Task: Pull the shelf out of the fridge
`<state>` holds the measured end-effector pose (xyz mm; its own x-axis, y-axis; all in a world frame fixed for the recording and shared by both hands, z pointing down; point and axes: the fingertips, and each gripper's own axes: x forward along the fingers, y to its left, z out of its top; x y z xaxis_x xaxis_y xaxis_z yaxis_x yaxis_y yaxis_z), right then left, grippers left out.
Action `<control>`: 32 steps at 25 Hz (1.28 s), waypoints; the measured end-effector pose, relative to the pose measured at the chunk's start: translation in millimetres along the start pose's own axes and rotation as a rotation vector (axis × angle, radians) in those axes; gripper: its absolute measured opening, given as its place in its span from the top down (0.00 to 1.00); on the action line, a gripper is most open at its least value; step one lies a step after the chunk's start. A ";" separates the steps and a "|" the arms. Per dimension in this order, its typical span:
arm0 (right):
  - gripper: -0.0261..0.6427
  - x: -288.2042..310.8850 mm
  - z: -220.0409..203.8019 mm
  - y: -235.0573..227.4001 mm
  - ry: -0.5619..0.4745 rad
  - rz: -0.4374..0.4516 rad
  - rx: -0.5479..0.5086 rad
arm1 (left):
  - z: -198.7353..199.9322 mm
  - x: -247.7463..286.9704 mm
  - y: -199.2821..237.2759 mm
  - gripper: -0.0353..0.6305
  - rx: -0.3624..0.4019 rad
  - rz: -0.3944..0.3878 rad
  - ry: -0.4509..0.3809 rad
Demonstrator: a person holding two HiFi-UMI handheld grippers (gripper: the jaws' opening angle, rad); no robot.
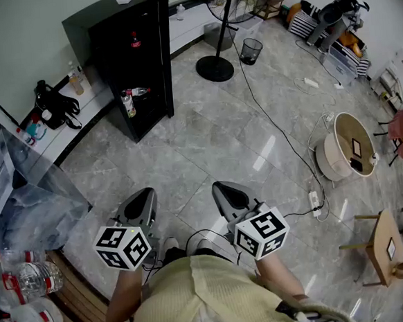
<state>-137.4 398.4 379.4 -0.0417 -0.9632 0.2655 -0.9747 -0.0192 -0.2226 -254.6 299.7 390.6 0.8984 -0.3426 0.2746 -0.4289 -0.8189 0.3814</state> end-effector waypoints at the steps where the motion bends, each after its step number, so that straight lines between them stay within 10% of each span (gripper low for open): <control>1: 0.94 -1.0 -0.2 -3.0 0.000 -0.001 -0.005 | -2.3 1.8 -4.2 0.91 -0.004 -0.004 0.002; 32: 0.94 9.2 -23.3 -57.9 0.059 0.176 0.107 | -32.8 52.6 -57.6 0.92 -0.031 -0.031 -0.010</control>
<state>-86.5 396.9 416.6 -0.2251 -0.9368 0.2678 -0.9225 0.1164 -0.3681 -185.8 344.0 412.1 0.9121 -0.3223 0.2534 -0.4036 -0.8148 0.4163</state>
